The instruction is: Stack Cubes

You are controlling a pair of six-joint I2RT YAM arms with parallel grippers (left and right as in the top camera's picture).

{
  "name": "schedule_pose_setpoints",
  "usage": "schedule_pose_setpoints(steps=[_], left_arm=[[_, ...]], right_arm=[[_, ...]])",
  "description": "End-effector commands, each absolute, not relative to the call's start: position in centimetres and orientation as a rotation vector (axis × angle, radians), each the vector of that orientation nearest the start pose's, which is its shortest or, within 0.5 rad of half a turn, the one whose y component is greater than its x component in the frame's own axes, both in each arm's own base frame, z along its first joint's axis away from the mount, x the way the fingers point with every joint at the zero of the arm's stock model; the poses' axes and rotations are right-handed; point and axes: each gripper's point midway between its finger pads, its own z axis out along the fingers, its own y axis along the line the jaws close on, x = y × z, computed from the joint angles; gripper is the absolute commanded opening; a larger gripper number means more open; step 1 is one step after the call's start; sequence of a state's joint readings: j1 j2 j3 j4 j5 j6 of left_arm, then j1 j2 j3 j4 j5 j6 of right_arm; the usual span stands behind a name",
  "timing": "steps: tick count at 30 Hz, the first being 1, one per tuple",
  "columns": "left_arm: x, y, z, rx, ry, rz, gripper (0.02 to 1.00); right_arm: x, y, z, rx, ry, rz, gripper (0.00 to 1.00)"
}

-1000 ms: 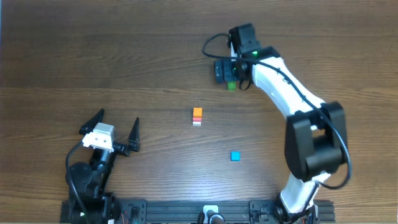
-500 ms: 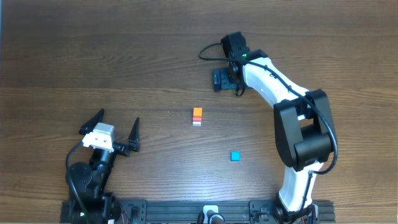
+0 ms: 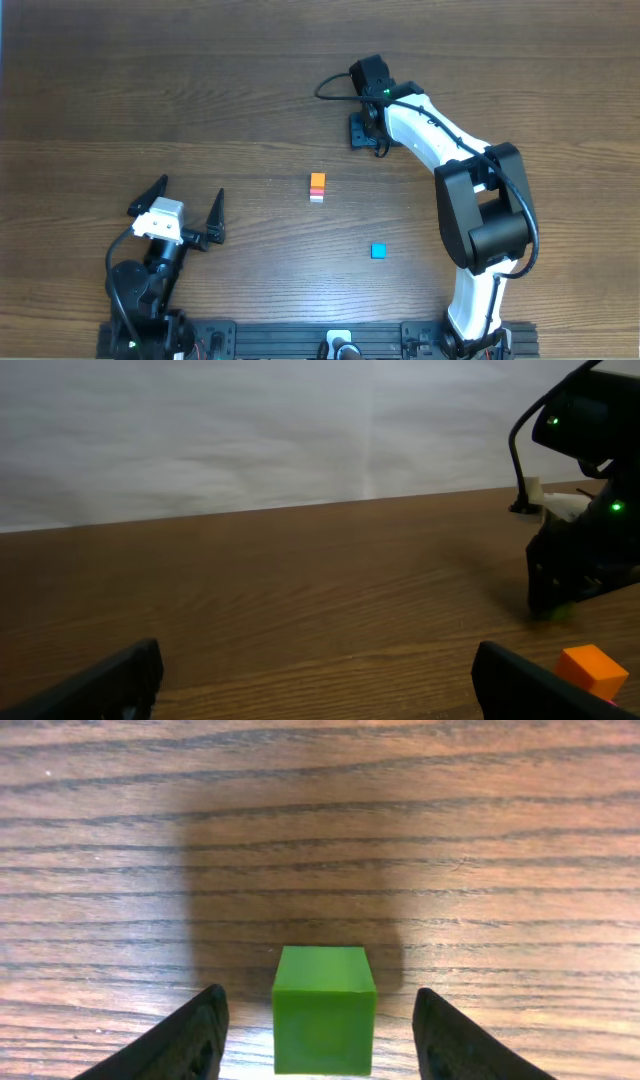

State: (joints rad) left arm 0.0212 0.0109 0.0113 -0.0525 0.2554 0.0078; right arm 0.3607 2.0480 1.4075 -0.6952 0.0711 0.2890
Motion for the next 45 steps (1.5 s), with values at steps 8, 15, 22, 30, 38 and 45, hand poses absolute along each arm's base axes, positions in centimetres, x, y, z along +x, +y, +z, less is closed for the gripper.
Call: schedule_pose_setpoints(steps=[8, 15, 22, 30, 38, 45], left_arm=[[24.1, -3.9, 16.3, 0.199, 1.610, -0.181, 0.996], [24.1, -3.9, 16.3, 0.198, 1.610, -0.181, 1.000], [24.1, -3.9, 16.3, 0.199, 1.610, -0.181, 1.000], [24.1, -3.9, 16.3, 0.199, 1.610, -0.181, 1.000], [24.1, -3.9, 16.3, 0.199, 1.610, -0.181, 1.000], [24.1, -3.9, 16.3, 0.199, 1.610, -0.181, 1.000]], right_arm=[[41.3, 14.3, 1.2, -0.084, 2.880, -0.002, 0.391], [41.4, 14.4, 1.2, -0.083, 2.877, -0.001, 0.272], [41.4, 14.4, 1.2, -0.082, 2.874, 0.002, 0.196], [41.7, 14.5, 2.5, -0.049, 2.850, 0.021, 0.016], [40.6, 14.8, 8.6, -0.058, 2.789, 0.079, 0.012], [36.6, 16.1, 14.1, -0.076, 2.762, 0.125, 0.012]])
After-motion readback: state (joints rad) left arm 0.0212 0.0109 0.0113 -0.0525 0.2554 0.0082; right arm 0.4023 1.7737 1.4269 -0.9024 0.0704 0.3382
